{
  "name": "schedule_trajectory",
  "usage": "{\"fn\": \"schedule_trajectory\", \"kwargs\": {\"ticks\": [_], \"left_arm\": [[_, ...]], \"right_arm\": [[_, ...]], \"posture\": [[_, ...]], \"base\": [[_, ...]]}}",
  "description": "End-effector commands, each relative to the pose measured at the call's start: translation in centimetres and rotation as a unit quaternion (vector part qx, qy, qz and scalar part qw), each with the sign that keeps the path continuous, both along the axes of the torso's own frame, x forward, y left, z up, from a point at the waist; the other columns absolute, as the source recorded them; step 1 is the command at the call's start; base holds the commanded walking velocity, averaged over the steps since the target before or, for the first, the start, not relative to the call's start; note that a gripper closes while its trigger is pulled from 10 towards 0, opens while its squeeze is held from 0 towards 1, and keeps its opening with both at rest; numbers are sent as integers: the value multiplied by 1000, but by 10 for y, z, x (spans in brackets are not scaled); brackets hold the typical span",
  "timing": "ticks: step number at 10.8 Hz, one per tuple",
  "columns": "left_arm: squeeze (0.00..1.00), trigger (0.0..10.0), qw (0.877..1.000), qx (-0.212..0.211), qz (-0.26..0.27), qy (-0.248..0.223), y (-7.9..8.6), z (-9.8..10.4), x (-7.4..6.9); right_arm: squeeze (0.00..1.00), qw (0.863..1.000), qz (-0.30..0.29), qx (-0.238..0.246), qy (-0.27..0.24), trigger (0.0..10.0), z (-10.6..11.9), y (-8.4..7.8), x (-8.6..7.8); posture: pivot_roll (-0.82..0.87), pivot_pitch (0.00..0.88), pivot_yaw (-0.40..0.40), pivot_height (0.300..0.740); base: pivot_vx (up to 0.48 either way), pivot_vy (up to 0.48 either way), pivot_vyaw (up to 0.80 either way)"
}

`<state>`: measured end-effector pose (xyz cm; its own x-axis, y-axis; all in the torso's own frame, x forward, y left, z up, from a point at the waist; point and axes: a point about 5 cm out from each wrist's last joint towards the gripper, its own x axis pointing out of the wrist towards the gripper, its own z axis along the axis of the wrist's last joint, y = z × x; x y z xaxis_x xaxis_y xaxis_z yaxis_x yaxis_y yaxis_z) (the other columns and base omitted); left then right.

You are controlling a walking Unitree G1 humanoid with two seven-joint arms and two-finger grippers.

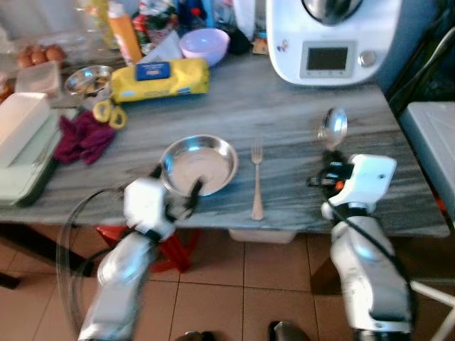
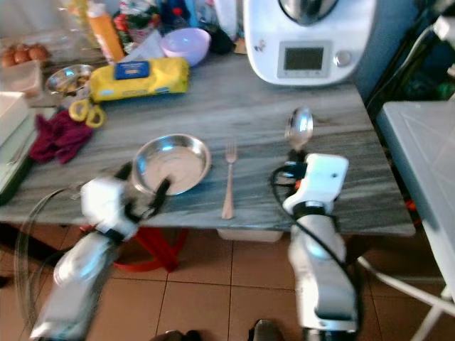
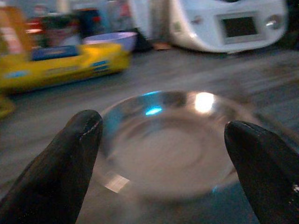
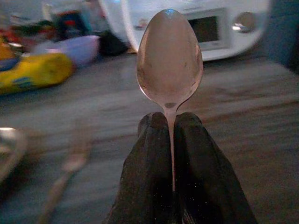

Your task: Setting the table

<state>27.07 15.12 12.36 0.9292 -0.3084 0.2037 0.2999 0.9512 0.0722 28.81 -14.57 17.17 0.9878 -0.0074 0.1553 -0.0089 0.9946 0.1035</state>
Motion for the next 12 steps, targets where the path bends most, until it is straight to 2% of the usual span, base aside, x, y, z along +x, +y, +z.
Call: {"fn": "schedule_trajectory", "kwargs": {"ticks": [1,4,6,7,12], "left_arm": [[0,10000,1000,4,-1,-7,3,4,-5],[0,10000,1000,9,-9,7,8,-1,-17],[0,10000,999,19,-25,24,8,-8,-25],[0,10000,999,18,-24,25,8,-8,-25],[0,10000,998,15,-41,42,7,-20,-28]], "right_arm": [[0,1000,5,4,-1,10000,0,3,-1],[0,999,0,34,22,10000,-4,4,7],[0,993,-6,94,65,10000,-12,11,19],[0,994,-2,92,67,10000,-12,13,22],[0,981,7,149,125,10000,-21,22,42]], "posture": [[-77,182,90,740],[-69,186,87,740],[-64,187,88,740],[-60,189,89,740],[-47,195,87,740]], "base": [[0,0,0],[0,0,0],[0,0,0],[0,0,0],[0,0,0]]}}
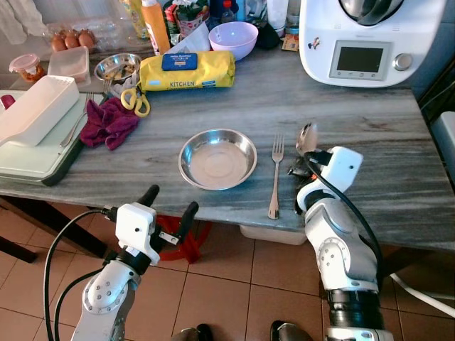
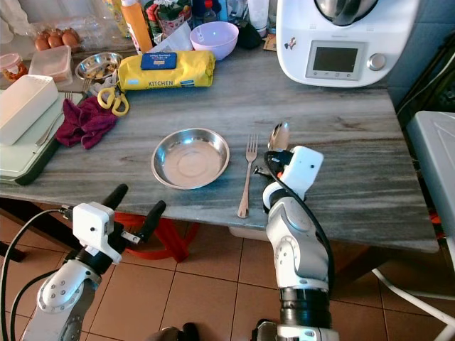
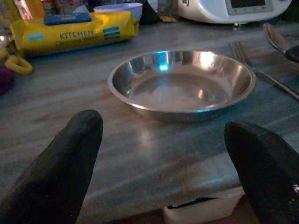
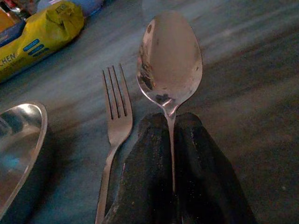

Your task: Setting the table

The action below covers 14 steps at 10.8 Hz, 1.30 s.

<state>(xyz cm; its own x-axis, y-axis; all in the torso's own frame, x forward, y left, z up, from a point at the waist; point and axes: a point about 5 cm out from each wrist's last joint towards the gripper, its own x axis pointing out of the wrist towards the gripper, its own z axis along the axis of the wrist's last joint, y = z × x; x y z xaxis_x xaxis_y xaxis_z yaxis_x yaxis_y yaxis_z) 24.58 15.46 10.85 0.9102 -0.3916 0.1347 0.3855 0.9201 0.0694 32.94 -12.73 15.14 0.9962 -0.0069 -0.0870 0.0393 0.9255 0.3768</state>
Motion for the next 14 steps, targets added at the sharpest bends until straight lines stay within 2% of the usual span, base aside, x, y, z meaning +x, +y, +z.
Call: {"fn": "schedule_trajectory", "kwargs": {"ticks": [1,14], "left_arm": [[0,10000,1000,3,1,9,3,-5,-3],[0,10000,1000,1,-2,8,3,-7,-3]], "right_arm": [[0,1000,10,9,13,10000,-3,6,-1],[0,999,17,11,25,10000,-6,7,-1]], "posture": [[-47,195,86,740],[-50,195,86,740]], "base": [[0,0,0],[0,0,0]]}}
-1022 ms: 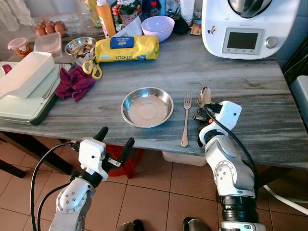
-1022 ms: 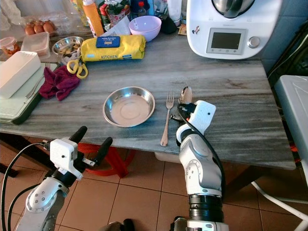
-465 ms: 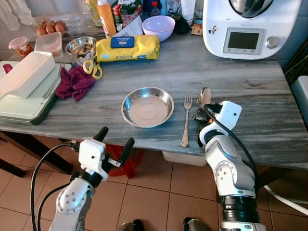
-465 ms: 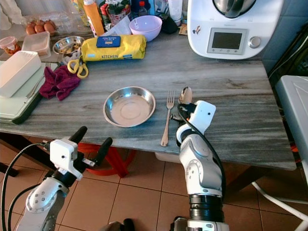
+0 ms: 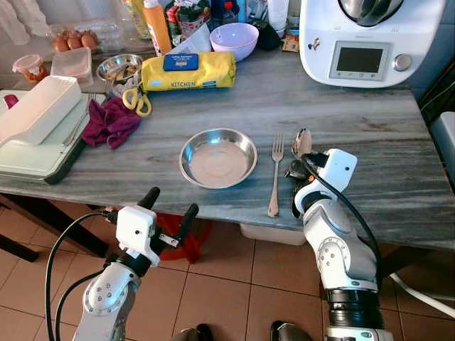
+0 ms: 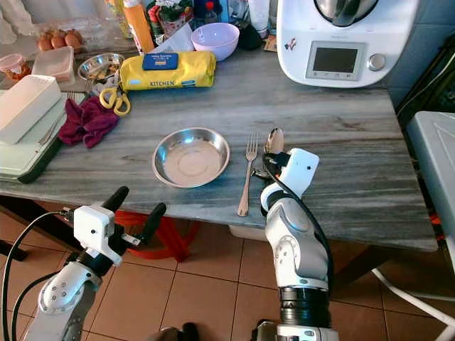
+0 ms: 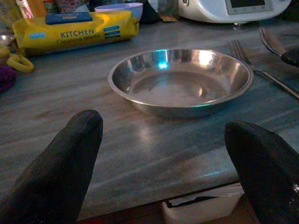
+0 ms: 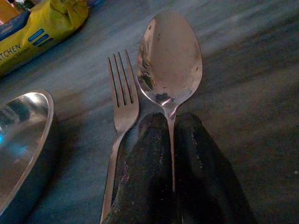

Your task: Setting the table

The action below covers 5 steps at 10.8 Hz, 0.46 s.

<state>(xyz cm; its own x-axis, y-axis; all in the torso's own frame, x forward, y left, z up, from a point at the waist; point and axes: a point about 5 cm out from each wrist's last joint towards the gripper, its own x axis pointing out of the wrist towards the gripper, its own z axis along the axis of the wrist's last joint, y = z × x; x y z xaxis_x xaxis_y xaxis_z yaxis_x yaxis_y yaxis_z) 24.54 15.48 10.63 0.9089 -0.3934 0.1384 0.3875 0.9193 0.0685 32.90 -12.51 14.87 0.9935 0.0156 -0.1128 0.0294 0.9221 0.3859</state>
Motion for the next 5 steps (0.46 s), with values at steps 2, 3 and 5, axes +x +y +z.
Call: {"fn": "schedule_trajectory", "kwargs": {"ticks": [2,3,5], "left_arm": [[0,10000,1000,3,0,9,3,-5,-2],[0,10000,1000,3,0,9,3,-5,-2],[0,10000,1000,3,0,9,3,-5,-2]], "right_arm": [[0,1000,7,6,12,10000,-4,5,-1],[0,1000,7,6,12,10000,-4,5,-1],[0,1000,7,6,12,10000,-4,5,-1]], "posture": [[-50,195,86,740],[-50,195,86,740],[-50,195,86,740]], "base": [[0,0,0],[0,0,0],[0,0,0]]}}
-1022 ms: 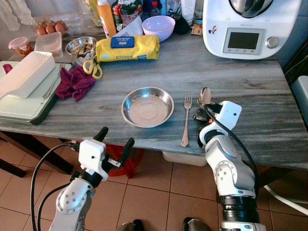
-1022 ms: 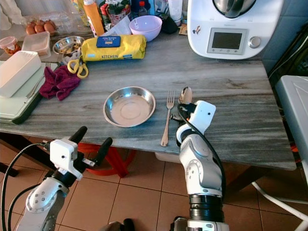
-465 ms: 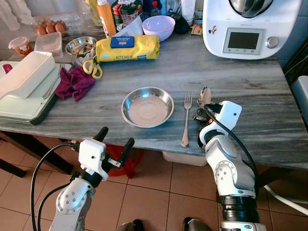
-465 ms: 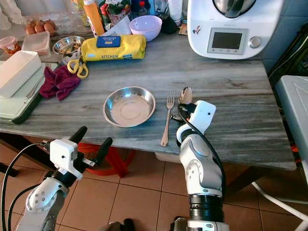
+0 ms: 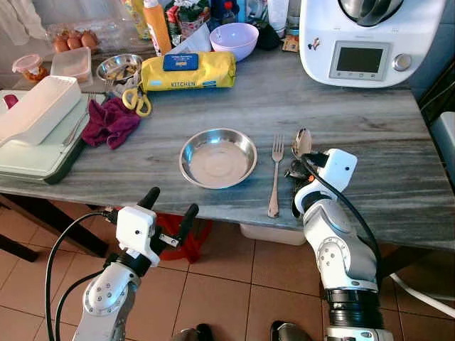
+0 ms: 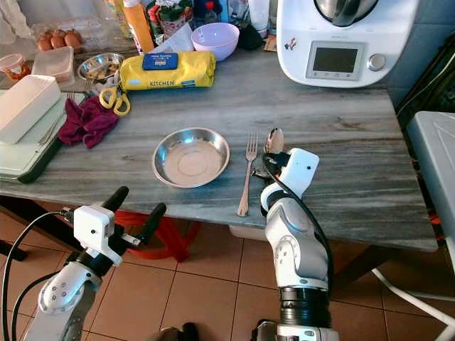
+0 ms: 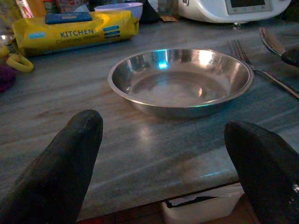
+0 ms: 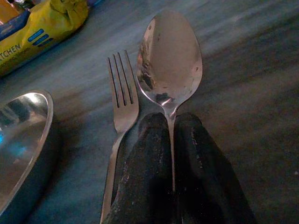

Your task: Setting the table

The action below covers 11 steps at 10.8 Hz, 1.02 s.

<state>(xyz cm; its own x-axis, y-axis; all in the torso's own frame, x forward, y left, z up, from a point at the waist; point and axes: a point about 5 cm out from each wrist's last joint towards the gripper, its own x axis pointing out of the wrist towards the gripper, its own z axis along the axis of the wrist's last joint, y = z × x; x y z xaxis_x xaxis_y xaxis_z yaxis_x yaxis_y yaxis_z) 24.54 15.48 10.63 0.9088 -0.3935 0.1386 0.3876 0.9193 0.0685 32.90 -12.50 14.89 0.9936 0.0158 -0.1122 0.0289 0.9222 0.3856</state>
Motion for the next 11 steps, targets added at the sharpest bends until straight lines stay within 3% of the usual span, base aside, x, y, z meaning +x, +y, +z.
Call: {"fn": "schedule_trajectory", "kwargs": {"ticks": [1,11], "left_arm": [[0,10000,1000,3,0,9,3,-5,-2],[0,10000,1000,2,-1,10,2,-6,-2]], "right_arm": [[0,1000,7,6,12,10000,-4,5,-1],[0,1000,8,6,16,10000,-6,5,-4]], "posture": [[-50,195,86,740],[-51,196,86,740]], "base": [[0,0,0],[0,0,0]]}}
